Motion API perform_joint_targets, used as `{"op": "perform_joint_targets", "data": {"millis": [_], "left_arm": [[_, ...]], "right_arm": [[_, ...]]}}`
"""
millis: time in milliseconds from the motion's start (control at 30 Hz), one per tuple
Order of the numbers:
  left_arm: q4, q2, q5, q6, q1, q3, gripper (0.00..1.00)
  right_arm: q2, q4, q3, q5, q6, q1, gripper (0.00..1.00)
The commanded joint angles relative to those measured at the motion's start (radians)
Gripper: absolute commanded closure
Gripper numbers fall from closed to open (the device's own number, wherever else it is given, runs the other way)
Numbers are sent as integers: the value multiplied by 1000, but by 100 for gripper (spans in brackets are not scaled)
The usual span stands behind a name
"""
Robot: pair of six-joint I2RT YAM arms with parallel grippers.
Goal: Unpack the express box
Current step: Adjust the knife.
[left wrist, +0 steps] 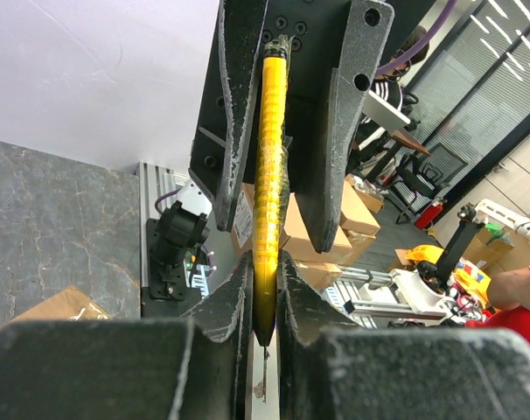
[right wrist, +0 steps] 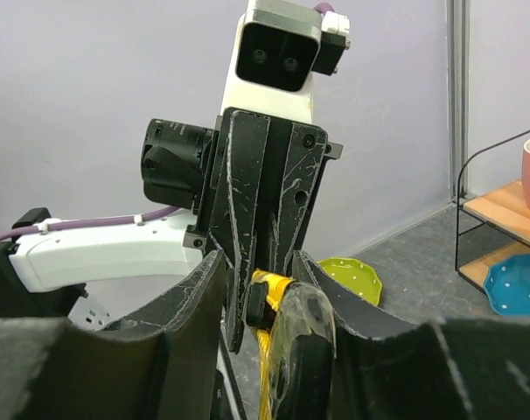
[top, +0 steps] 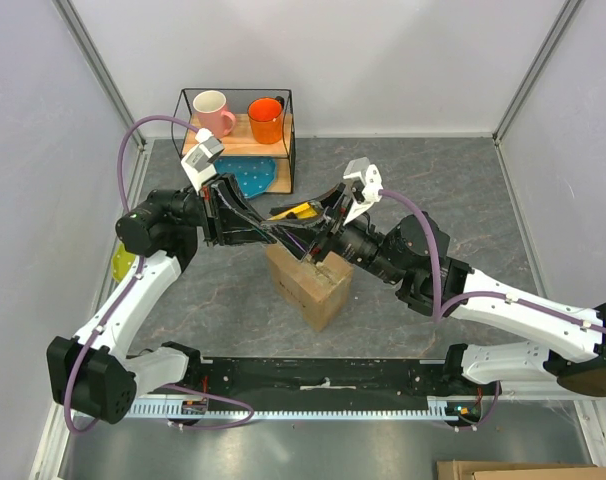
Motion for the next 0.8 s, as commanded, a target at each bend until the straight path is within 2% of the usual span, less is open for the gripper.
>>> {"op": "perform_joint_targets", "data": {"millis": [0,33,67,133,167,233,500,533,600,633,667,700,733,767], "left_arm": [[97,-21,6,-34,-3,-2,98],[95,-24,7,-32,-3,-2,98],[97,-24,7,-31,-3,-3,98],[89,-21,7,-29,-3,-3,98],[86,-21,6,-24,-3,-3,98],[71,-22,6,-17,-1,-2,98],[-32,-27,26,69,-1,4,97],[-103,-25,38,92,-1,10,84],[-206,-36,56,193,-1,30,68],[-277,-42,75,253,-1,41,37],[-543,-50,88,461,0,59,20],[-718,-59,101,605,2,125,6],[-905,-56,105,781,8,171,1],[-1461,-50,66,1238,14,232,1]], "right_arm": [[-17,34,16,-19,13,-5,58],[-18,42,12,-21,15,-5,62],[-26,46,7,-21,16,-9,75],[-27,51,-2,-19,24,-10,87],[-27,50,-4,-18,27,-10,97],[-29,37,-4,-22,29,-13,100],[-53,14,-20,-31,27,-15,100],[-58,10,-25,-22,27,-15,100],[-76,-2,-33,1,24,-13,100],[-84,-28,-34,18,21,-15,100],[-99,-47,-34,69,21,-15,100],[-109,-68,-37,97,22,-13,100],[-119,-116,-42,135,25,-15,100],[-145,-140,-60,218,35,-15,100]]}}
